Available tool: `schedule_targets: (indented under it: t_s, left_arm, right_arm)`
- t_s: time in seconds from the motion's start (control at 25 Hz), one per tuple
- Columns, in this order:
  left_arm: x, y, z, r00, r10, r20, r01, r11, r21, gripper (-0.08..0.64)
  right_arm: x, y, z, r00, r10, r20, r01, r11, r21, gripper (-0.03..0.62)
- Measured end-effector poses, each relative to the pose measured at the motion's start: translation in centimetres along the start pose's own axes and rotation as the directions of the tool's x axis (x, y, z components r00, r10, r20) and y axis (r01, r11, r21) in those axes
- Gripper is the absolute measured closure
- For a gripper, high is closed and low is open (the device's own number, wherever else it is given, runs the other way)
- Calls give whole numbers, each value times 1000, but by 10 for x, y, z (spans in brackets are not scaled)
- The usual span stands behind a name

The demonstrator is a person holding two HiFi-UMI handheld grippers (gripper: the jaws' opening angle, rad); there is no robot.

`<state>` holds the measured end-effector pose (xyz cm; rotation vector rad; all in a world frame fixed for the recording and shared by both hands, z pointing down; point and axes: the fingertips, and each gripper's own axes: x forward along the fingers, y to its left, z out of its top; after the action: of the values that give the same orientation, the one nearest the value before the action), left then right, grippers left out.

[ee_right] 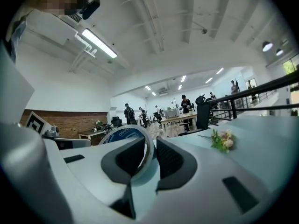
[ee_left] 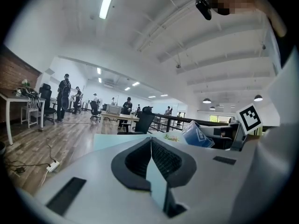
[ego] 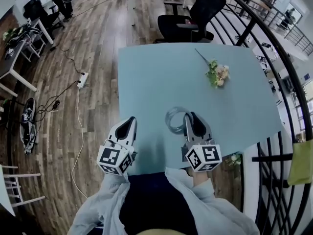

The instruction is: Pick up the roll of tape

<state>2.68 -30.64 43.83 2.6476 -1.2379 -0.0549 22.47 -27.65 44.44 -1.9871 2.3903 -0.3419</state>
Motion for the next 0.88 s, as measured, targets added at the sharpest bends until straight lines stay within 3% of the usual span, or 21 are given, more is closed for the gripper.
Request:
schedule_targets:
  t_s: [0.28, 0.88]
  left_arm:
    - [2, -16, -4, 998, -63, 26, 63, 998, 23, 543]
    - [7, -10, -14, 1000, -19, 2, 19, 999, 36, 543]
  right_arm:
    - [-22, -10, -2, 999, -25, 40, 27, 998, -54, 505]
    - [-17, -22, -11, 999, -31, 21, 31, 1000, 1, 508]
